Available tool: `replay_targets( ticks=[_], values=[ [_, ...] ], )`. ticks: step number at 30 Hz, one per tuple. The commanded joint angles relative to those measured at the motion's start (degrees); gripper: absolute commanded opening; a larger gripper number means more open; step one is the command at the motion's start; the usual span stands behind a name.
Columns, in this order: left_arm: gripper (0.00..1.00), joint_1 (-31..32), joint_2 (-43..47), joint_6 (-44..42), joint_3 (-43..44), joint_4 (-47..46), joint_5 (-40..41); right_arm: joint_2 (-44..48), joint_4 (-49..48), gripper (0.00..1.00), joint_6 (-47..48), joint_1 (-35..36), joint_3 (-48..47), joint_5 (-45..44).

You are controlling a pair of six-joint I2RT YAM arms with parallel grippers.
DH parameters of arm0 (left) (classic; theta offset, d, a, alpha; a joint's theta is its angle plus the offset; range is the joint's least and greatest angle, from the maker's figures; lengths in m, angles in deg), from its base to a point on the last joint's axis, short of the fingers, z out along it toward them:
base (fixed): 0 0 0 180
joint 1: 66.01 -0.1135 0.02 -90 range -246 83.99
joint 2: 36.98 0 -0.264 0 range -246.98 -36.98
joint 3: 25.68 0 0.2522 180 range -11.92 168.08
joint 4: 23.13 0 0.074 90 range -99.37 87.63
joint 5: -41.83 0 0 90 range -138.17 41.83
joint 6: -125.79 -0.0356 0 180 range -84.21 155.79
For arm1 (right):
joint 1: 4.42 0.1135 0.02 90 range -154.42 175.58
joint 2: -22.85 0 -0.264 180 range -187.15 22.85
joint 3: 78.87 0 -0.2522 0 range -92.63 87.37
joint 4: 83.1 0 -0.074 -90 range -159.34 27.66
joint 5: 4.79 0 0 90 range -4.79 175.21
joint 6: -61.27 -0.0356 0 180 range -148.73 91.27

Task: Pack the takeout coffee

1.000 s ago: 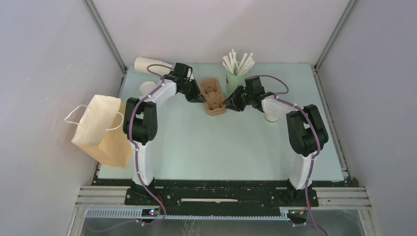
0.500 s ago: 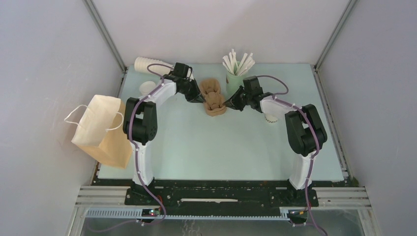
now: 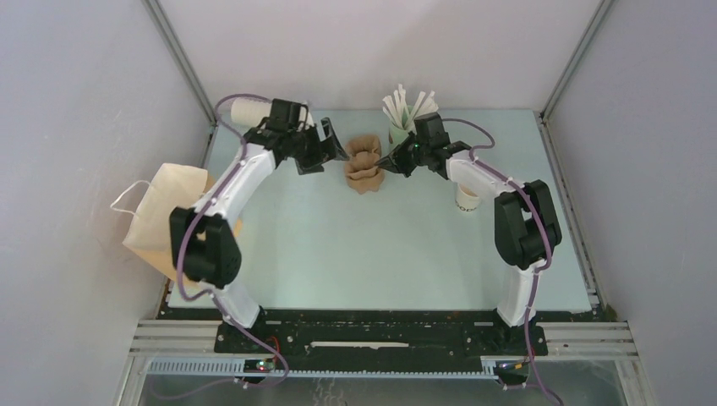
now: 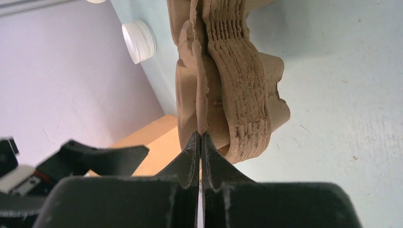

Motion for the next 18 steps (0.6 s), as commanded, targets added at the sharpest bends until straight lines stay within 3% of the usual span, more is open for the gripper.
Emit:
replay_targets(
  ticks=[1, 4, 6, 12, 18],
  values=[
    [0.92, -2.86, 7.94, 1.88, -9.29, -3.68, 0.41, 1.78, -0.59, 0.0, -5.43, -0.73, -1.39, 3.64],
    [0.93, -5.65, 8.43, 4.72, -14.85, -6.18, -5.54, 0.97, -2.36, 0.0, -6.67, -0.98, -0.19, 5.33],
    [0.88, -6.54, 7.47, 7.37, -17.6, -8.51, -10.28, 1.12, -3.55, 0.0, -7.74, -1.15, 1.25, 5.58],
    [0.77, -6.5, 7.13, 10.57, -22.08, -13.76, -9.51, 1.38, -7.55, 0.0, -10.76, -2.03, 3.03, 7.38],
    [0.89, -6.5, 4.62, 15.85, -25.89, -21.82, -12.51, 1.62, -8.63, 0.0, -12.13, -2.15, 3.01, 8.24]
  ],
)
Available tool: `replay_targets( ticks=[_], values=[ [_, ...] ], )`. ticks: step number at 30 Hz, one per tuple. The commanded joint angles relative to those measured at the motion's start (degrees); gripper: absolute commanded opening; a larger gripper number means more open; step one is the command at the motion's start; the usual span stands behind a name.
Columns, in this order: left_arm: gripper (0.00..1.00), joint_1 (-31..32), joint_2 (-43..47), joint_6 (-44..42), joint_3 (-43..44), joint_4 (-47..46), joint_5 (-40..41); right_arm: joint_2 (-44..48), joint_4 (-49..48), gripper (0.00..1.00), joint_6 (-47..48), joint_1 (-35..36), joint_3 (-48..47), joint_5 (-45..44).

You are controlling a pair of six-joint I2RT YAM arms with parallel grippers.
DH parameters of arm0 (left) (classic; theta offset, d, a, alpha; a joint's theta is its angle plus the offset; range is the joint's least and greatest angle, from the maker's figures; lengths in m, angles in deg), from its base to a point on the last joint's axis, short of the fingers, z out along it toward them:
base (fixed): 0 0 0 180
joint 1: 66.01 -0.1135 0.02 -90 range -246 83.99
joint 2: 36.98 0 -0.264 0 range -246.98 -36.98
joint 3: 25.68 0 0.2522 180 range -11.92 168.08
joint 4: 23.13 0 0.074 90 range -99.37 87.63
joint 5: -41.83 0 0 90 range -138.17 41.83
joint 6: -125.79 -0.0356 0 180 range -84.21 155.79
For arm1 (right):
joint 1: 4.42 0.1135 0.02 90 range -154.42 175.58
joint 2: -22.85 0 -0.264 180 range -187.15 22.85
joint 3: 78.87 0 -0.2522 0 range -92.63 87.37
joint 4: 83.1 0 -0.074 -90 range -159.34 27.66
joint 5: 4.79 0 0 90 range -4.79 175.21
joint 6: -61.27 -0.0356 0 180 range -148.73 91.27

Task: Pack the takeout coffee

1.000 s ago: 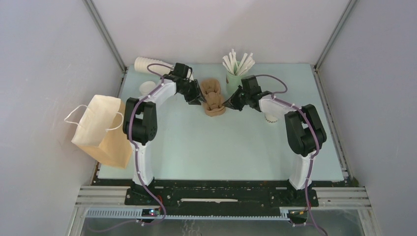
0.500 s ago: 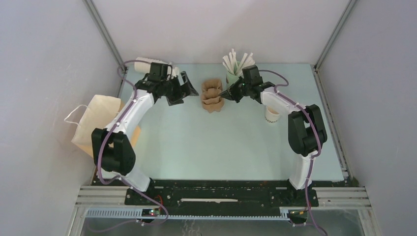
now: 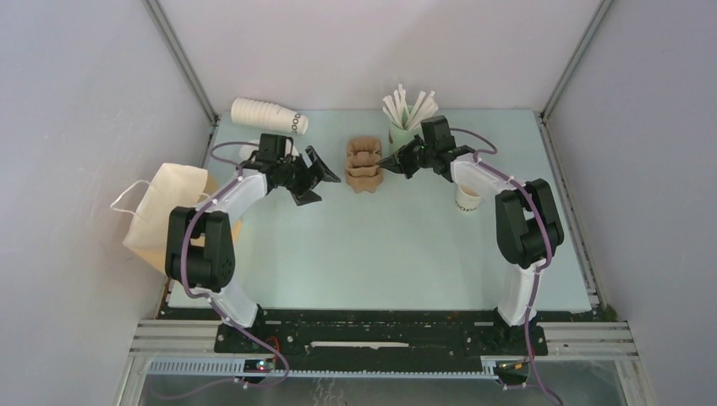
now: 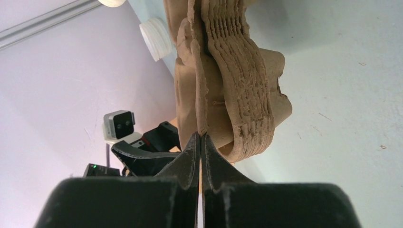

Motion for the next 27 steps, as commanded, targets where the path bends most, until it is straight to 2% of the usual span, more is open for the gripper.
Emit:
replay_targets(
  ticks=[1, 5, 18, 27],
  values=[
    [0.89, 0.1, -1.88, 4.64, -2.33, -8.17, -3.32, 1.87, -4.29, 0.0, -2.67, -0.19, -0.71, 2.17],
    [0.88, 0.1, -3.38, 5.52, -2.58, -10.22, -4.14, 1.79, -5.26, 0.0, -3.51, -0.19, -0.75, 2.29],
    [1.0, 0.37, -3.12, 9.5, -5.47, -15.72, -5.12, 1.04, -5.87, 0.0, -3.8, 0.7, -0.5, 2.66],
    [1.0, -0.49, -2.05, 11.78, -6.82, -18.96, -6.82, 1.32, -5.92, 0.0, -3.5, 0.76, 0.17, 2.67]
  ],
)
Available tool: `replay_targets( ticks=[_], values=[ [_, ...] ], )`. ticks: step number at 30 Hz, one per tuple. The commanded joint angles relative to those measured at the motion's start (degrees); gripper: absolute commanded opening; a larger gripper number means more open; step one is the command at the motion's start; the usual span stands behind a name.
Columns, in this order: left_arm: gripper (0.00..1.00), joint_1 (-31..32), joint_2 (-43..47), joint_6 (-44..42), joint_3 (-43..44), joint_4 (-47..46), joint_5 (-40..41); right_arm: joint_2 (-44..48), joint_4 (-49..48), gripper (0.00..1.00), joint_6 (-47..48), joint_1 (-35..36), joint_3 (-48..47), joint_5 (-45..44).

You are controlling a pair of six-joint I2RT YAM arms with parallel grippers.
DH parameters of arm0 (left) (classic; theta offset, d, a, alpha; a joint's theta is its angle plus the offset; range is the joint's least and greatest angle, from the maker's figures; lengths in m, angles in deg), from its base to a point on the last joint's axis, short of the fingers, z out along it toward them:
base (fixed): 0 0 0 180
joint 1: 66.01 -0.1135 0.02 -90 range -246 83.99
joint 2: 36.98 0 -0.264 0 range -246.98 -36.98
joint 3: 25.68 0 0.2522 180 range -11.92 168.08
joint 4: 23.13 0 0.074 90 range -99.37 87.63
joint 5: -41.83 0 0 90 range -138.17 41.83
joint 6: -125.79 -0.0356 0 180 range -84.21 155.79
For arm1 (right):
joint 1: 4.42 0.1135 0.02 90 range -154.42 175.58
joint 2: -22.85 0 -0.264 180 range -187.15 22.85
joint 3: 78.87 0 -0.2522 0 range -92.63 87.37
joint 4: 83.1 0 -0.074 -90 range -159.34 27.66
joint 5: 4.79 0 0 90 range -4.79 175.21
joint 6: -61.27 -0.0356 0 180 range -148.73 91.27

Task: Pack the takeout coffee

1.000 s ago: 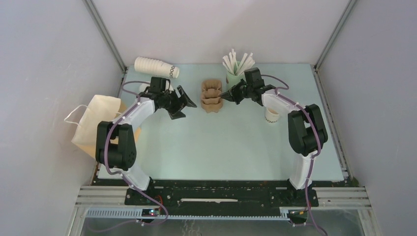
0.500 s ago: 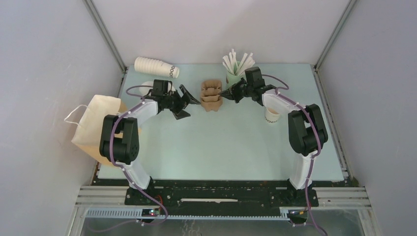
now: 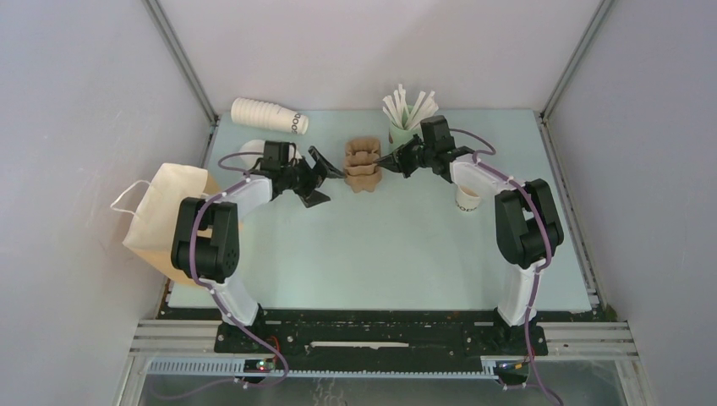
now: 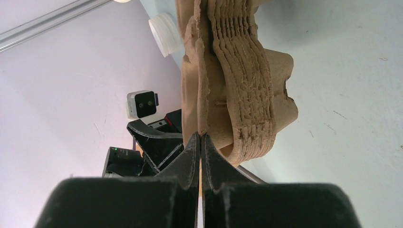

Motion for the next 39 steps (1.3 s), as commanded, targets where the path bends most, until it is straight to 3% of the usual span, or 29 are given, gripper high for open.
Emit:
replay_targets(
  ticks=[1, 12, 21, 26, 34, 39],
  values=[
    [1.0, -0.64, 2.63, 1.67, -1.64, -3.12, -2.11, 1.32, -3.3, 0.0, -0.98, 0.37, -0.11, 1.36],
    [1.0, -0.35, -1.78, 2.54, -0.68, -4.21, -1.45, 1.03, -5.35, 0.0, -3.05, 1.05, 0.39, 1.65],
    [0.92, 0.92, -6.32, -4.66, -0.12, 2.64, 7.05, 4.26, -10.86, 0.0, -7.43, 0.78, 0.44, 2.71],
    [0.91, 0.92, -6.97, -6.88, 3.59, 5.46, 7.96, 4.72, -9.19, 0.0, -2.68, 1.03, 1.97, 3.41],
    [0.91, 0.81, -4.35, -7.56, 6.68, 6.7, 6.82, 4.44, -10.8, 0.0, 15.53, -1.5, 7.6, 16.55],
    [0.87, 0.12, -1.15, -11.23, 7.04, 9.62, 6.58, 4.28, -18.8, 0.0, 12.2, -4.55, 11.25, 18.39]
  ],
)
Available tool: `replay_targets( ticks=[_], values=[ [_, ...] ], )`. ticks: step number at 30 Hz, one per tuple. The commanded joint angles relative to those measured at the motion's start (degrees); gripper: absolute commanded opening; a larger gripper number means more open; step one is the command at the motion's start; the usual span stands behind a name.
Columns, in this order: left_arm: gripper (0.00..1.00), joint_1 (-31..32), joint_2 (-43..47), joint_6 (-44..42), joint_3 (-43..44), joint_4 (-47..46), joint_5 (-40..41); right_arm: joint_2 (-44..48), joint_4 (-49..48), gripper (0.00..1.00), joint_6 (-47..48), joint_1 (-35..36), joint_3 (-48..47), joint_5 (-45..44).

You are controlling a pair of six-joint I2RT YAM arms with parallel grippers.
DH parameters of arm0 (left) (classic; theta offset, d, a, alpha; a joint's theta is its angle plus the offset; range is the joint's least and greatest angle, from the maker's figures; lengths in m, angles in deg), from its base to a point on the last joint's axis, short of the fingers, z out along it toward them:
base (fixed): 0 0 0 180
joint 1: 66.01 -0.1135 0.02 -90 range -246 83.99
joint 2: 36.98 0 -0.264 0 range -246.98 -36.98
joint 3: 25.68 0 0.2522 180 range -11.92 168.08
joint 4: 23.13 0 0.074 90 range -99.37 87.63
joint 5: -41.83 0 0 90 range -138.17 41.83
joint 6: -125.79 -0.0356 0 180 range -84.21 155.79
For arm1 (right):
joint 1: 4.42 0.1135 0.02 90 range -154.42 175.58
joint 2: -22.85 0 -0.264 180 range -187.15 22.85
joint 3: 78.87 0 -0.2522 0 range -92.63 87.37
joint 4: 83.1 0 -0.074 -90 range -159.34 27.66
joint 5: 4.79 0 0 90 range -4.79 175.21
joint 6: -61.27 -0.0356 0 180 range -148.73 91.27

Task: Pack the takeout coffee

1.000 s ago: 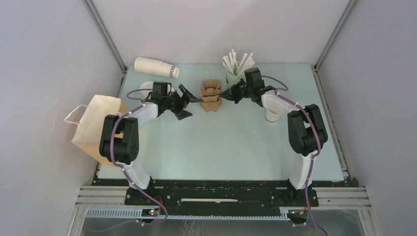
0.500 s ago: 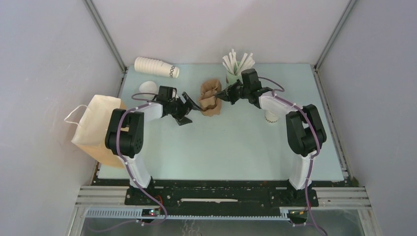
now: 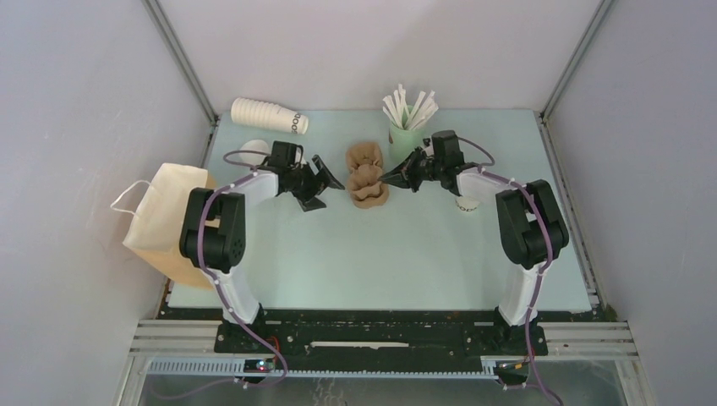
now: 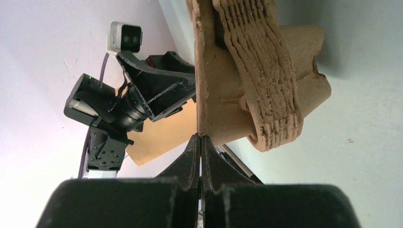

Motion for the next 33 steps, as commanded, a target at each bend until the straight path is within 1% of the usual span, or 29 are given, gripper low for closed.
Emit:
replay_targets(
  ticks=[1, 3, 4, 7, 9, 11, 13, 16, 21, 28, 31, 33],
  values=[
    [0.84, -0.91, 5.28, -4.92, 3.23, 3.57, 0.54, 3.32, -9.09, 0.0, 0.39, -1.93, 0.63, 4.71],
    [0.76, -1.43, 7.2, -5.51, 3.21, 5.04, 0.29, 2.73, -11.73, 0.0, -3.18, -2.09, 0.62, 5.11],
    [0.75, -1.65, 8.19, -4.89, 3.01, 5.32, -0.36, 2.54, -12.49, 0.0, -4.12, -2.04, 0.63, 5.12],
    [0.78, -1.81, 10.51, -0.82, 2.47, 2.15, -5.34, 2.25, -12.83, 0.0, -4.63, -2.04, 0.63, 5.13],
    [0.79, -1.42, 10.72, 5.5, 1.51, -2.49, -9.74, 2.42, -12.08, 0.0, -4.04, -2.04, 0.65, 5.25],
    [0.77, -0.77, 10.49, 9.65, 1.22, -5.73, -10.78, 2.27, -11.86, 0.0, -3.89, -2.08, 0.63, 5.26],
    [0.75, 0.23, 10.0, 11.44, 1.72, -7.78, -10.5, 1.93, -12.5, 0.0, -4.3, -2.01, 0.6, 5.42],
    [0.69, 2.1, 6.98, 12.2, 4.01, -7.24, -10.22, 1.55, -13.2, 0.0, -4.8, -1.84, 0.6, 5.64],
    [0.65, 4.18, 3.67, 12.1, 7.58, -5.45, -8.31, 1.76, -12.18, 0.0, -3.72, -1.92, 0.63, 5.88],
    [0.51, 5.94, -0.27, 9.95, 12.3, -1.52, -7.11, 1.58, -11.61, 0.0, -2.88, -1.59, 0.64, 5.53],
    [0.51, 6.17, -0.64, 8.66, 13.34, 0.78, -5.8, 1.54, -11.74, 0.0, -2.96, -1.49, 0.63, 5.45],
    [0.55, 6.22, -0.72, 7.77, 13.83, 1.99, -4.78, 1.59, -11.57, 0.0, -2.91, -1.41, 0.66, 5.39]
  ],
)
